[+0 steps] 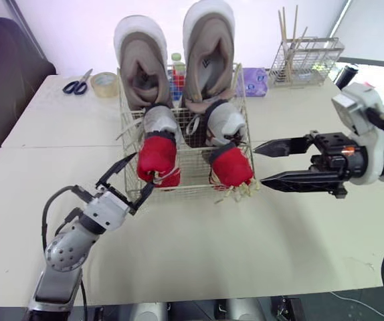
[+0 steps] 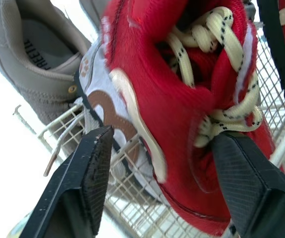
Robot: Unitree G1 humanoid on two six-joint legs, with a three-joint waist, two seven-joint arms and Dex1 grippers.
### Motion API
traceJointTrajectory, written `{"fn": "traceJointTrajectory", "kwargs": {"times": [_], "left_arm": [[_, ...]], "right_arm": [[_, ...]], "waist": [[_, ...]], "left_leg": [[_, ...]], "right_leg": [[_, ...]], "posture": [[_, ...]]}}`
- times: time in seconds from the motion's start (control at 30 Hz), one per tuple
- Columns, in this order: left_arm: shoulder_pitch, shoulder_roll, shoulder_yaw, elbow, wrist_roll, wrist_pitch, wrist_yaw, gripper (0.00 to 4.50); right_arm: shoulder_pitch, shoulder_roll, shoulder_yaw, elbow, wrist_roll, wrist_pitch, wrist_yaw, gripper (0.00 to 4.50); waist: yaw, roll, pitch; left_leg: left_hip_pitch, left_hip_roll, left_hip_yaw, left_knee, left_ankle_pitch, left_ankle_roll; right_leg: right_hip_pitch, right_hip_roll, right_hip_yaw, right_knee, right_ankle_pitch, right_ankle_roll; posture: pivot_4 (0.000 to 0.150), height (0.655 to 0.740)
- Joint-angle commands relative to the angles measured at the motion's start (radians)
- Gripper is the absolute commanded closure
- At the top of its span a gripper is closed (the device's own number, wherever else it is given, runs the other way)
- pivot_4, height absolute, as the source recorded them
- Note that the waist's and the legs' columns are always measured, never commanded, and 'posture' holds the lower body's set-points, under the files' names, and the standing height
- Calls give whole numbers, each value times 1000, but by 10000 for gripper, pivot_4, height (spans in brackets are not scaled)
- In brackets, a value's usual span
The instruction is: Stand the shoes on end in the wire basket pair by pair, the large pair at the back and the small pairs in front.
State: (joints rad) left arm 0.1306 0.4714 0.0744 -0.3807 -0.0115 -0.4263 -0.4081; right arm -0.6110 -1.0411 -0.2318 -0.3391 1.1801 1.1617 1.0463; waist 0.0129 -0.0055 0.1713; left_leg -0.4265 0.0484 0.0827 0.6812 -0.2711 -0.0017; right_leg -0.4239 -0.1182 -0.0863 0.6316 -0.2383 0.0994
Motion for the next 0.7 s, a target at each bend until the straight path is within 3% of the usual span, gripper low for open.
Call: {"fn": "traceJointTrajectory", "kwargs": {"times": [0.03,0.43,0.63,0.7], "left_arm": [[47,16,61,-62,-10,24,4,12694],[170,62,154,-156,-55,66,-51,12694],[221,54,287,-196,-100,125,-23,12694],[233,32,386,-232,-149,227,33,12694]], "right_arm": [[-20,5,5,6,-14,-32,18,0],[-24,41,57,39,-81,-93,54,0],[-8,41,60,25,-87,-97,61,0],[1,33,56,21,-91,-98,67,0]], "waist": [[0,0,0],[1,0,0],[0,0,0],[0,0,0]], "left_leg": [[0,0,0,0,0,0],[-1,0,0,0,0,0],[-1,1,0,0,-1,1],[-1,1,-1,0,-1,1]], "right_leg": [[0,0,0,0,0,0],[-1,0,0,-1,-2,-3],[-1,0,0,-1,-1,-2],[-1,0,0,-1,-1,-2]], "posture": [[1500,7400],[1500,7400],[1500,7400],[1500,7400]]}}
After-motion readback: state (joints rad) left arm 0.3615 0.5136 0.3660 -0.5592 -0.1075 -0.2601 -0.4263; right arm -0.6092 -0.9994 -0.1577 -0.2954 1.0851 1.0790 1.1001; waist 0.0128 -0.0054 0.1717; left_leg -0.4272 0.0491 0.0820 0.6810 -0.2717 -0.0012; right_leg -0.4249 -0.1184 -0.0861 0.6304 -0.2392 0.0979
